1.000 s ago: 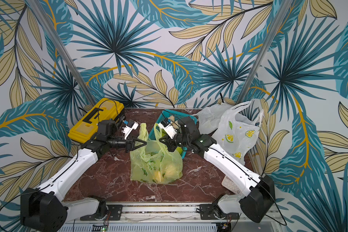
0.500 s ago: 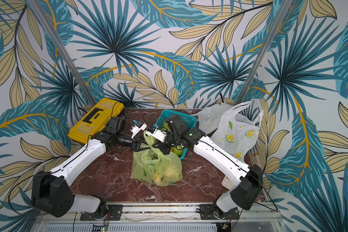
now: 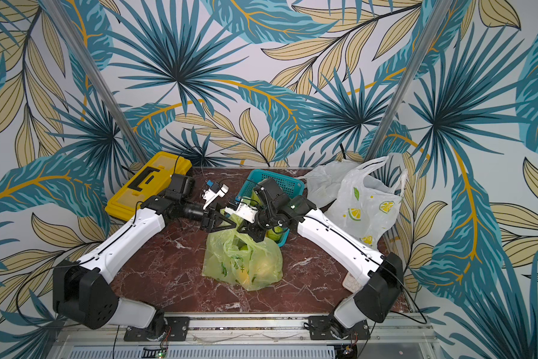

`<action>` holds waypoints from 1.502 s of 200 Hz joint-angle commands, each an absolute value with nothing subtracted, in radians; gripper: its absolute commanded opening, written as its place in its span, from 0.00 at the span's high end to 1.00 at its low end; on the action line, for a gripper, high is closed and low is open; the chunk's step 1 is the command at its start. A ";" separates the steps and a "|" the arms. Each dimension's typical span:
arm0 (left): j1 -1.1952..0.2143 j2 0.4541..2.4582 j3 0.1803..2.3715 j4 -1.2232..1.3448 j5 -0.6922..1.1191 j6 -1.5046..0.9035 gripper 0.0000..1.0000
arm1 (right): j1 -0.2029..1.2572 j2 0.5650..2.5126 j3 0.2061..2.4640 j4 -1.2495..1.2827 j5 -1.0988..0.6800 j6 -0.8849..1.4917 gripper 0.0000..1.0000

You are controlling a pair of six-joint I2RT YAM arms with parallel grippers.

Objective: Place the pears into plastic bags & tie knots
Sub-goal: Tie the plastic bag at the center of the board.

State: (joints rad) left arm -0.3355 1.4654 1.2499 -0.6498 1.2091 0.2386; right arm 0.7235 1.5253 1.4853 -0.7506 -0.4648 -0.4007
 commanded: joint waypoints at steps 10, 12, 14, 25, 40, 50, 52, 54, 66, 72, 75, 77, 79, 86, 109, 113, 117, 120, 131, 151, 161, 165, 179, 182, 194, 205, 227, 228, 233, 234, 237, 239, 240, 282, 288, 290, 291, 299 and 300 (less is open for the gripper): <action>-0.357 1.488 1.272 -0.664 1.186 0.250 0.45 | 0.725 1.527 1.484 -0.748 -0.464 -0.383 1.00; -0.356 1.488 1.271 -0.664 1.184 0.250 0.47 | 0.724 1.525 1.484 -0.746 -0.460 -0.379 1.00; -0.356 1.488 1.271 -0.664 1.184 0.250 0.49 | 0.724 1.522 1.482 -0.746 -0.456 -0.374 1.00; -0.355 1.483 1.263 -0.663 1.182 0.254 0.66 | 0.718 1.510 1.475 -0.745 -0.432 -0.337 1.00; -0.340 1.469 1.256 -0.664 1.169 0.261 0.90 | 0.681 1.484 1.470 -0.746 -0.446 -0.252 0.96; -0.328 1.461 1.256 -0.664 1.169 0.263 0.94 | 0.655 1.460 1.464 -0.731 -0.461 -0.159 0.76; -0.326 1.460 1.258 -0.664 1.168 0.263 0.95 | 0.650 1.455 1.464 -0.728 -0.466 -0.137 0.73; -0.324 1.460 1.260 -0.664 1.167 0.262 0.95 | 0.645 1.451 1.464 -0.726 -0.473 -0.119 0.71; -0.322 1.455 1.264 -0.665 1.160 0.262 0.95 | 0.616 1.431 1.469 -0.703 -0.496 -0.001 0.57; -0.322 1.453 1.267 -0.664 1.161 0.263 0.95 | 0.603 1.429 1.479 -0.697 -0.481 0.065 0.52; -0.322 1.451 1.268 -0.664 1.161 0.264 0.95 | 0.595 1.429 1.486 -0.699 -0.478 0.094 0.50; -0.324 1.450 1.269 -0.664 1.160 0.265 0.95 | 0.591 1.431 1.492 -0.700 -0.477 0.111 0.49; -0.323 1.450 1.270 -0.664 1.159 0.265 0.95 | 0.586 1.433 1.498 -0.702 -0.478 0.129 0.48; -0.323 1.448 1.272 -0.665 1.151 0.268 0.95 | 0.569 1.444 1.518 -0.708 -0.495 0.180 0.44; -0.325 1.451 1.282 -0.664 1.135 0.266 0.95 | 0.543 1.493 1.566 -0.702 -0.534 0.297 0.39; -0.324 1.450 1.284 -0.664 1.139 0.264 0.94 | 0.543 1.503 1.575 -0.703 -0.540 0.305 0.39; -0.325 1.453 1.285 -0.665 1.142 0.263 0.94 | 0.543 1.515 1.586 -0.702 -0.544 0.314 0.39; -0.325 1.454 1.285 -0.665 1.145 0.262 0.94 | 0.543 1.523 1.594 -0.702 -0.545 0.317 0.39; -0.327 1.453 1.285 -0.664 1.148 0.262 0.93 | 0.543 1.553 1.630 -0.711 -0.549 0.315 0.38; -0.333 1.453 1.283 -0.665 1.148 0.265 0.92 | 0.542 1.614 1.701 -0.719 -0.569 0.316 0.39; -0.332 1.453 1.282 -0.664 1.144 0.265 0.92 | 0.543 1.645 1.740 -0.728 -0.594 0.316 0.44; -0.333 1.453 1.283 -0.664 1.145 0.265 0.92 | 0.543 1.656 1.756 -0.737 -0.601 0.314 0.46; -0.332 1.453 1.283 -0.665 1.141 0.263 0.91 | 0.543 1.680 1.795 -0.762 -0.610 0.305 0.63; -0.333 1.453 1.284 -0.663 1.140 0.262 0.91 | 0.542 1.681 1.797 -0.762 -0.613 0.303 0.67; -0.332 1.453 1.284 -0.664 1.117 0.256 0.91 | 0.543 1.678 1.796 -0.756 -0.625 0.300 0.83; -0.328 1.451 1.285 -0.662 1.095 0.242 0.89 | 0.543 1.668 1.782 -0.735 -0.640 0.305 0.91; -0.327 1.448 1.276 -0.664 1.085 0.223 0.79 | 0.543 1.640 1.747 -0.696 -0.656 0.313 1.00; -0.327 1.448 1.275 -0.664 1.085 0.222 0.78 | 0.543 1.639 1.745 -0.694 -0.656 0.314 1.00; -0.328 1.448 1.271 -0.664 1.082 0.218 0.74 | 0.543 1.631 1.737 -0.682 -0.659 0.319 1.00; -0.327 1.447 1.270 -0.664 1.080 0.217 0.73 | 0.543 1.629 1.733 -0.679 -0.660 0.320 1.00; -0.327 1.446 1.267 -0.664 1.079 0.215 0.70 | 0.543 1.623 1.727 -0.669 -0.661 0.323 1.00; -0.327 1.447 1.264 -0.664 1.077 0.214 0.68 | 0.543 1.620 1.722 -0.661 -0.661 0.327 1.00; -0.327 1.447 1.263 -0.664 1.076 0.213 0.68 | 0.543 1.617 1.719 -0.657 -0.662 0.328 1.00; -0.321 1.440 1.240 -0.664 1.069 0.207 0.73 | 0.545 1.530 1.633 -0.578 -0.677 0.367 1.00; -0.314 1.439 1.240 -0.664 1.071 0.206 0.74 | 0.545 1.513 1.618 -0.578 -0.675 0.367 1.00; -0.313 1.439 1.238 -0.665 1.071 0.206 0.74 | 0.546 1.505 1.611 -0.576 -0.674 0.367 1.00; -0.312 1.439 1.238 -0.665 1.072 0.206 0.74 | 0.547 1.503 1.608 -0.575 -0.674 0.368 1.00; -0.305 1.436 1.236 -0.663 1.075 0.206 0.75 | 0.548 1.476 1.578 -0.562 -0.677 0.372 1.00; -0.304 1.437 1.236 -0.664 1.075 0.206 0.75 | 0.549 1.473 1.574 -0.560 -0.678 0.372 1.00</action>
